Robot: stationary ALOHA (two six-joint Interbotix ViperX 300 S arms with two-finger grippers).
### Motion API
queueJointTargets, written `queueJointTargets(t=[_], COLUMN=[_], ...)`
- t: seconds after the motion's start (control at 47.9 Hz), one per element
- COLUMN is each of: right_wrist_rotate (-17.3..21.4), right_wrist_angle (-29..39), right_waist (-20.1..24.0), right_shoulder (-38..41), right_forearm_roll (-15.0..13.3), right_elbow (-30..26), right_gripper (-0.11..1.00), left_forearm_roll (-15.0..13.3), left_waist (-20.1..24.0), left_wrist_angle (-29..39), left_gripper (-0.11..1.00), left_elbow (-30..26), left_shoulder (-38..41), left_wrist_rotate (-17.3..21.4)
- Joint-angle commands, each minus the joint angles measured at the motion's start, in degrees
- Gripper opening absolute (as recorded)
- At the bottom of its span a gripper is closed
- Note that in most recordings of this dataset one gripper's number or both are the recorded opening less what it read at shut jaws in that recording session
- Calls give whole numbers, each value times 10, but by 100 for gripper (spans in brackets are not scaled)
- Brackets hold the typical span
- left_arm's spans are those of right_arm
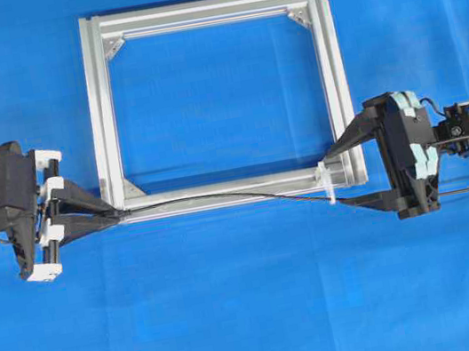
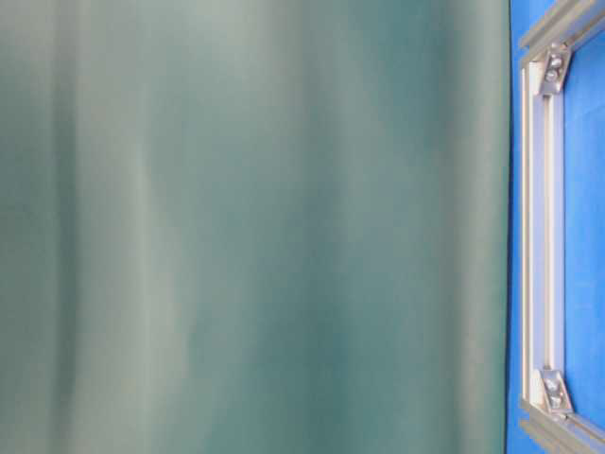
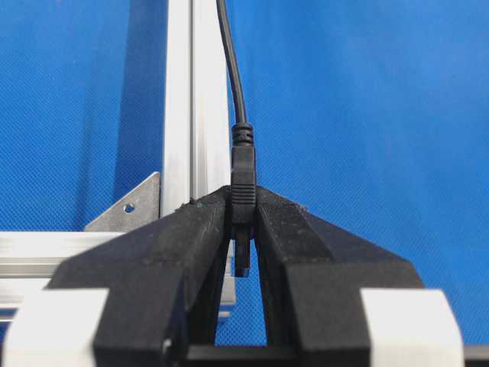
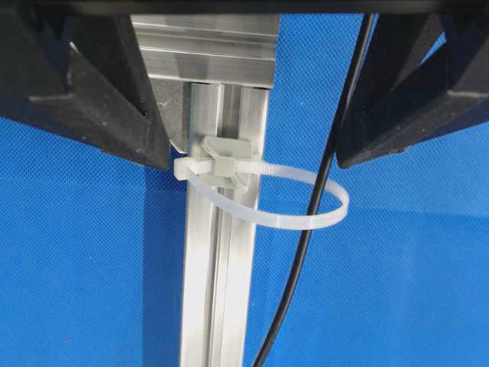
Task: Insert the wire through the string loop located on the right side.
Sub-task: 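Open the right gripper and pull the cable leftward with the left gripper, then release the cable with the left gripper and open both grippers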
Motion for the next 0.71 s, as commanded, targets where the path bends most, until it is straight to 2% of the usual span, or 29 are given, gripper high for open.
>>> queueJointTargets(t=[0.0, 0.188, 0.522, 0.585, 0.689], right_wrist_rotate=[1, 1, 1, 1, 1], right_wrist_angle=[-3, -4, -2, -2, -2], right_waist=[-1, -1, -1, -1, -1], right_shoulder=[-9, -9, -9, -9, -9], right_forearm_roll=[0, 0, 0, 0, 0], right_elbow=[-9, -9, -9, -9, -9], right_gripper=[93, 93, 93, 93, 93], left_forearm_roll=[2, 2, 2, 2, 1], left_waist=[-3, -3, -3, -3, -2], left_wrist_angle=[-3, 13, 31, 30, 30], left_gripper=[7, 7, 8, 18, 52], left_elbow=[-8, -9, -10, -10, -11], left_shoulder=[-5, -4, -6, -6, -5], left_wrist_rotate=[7, 49, 53, 53, 53])
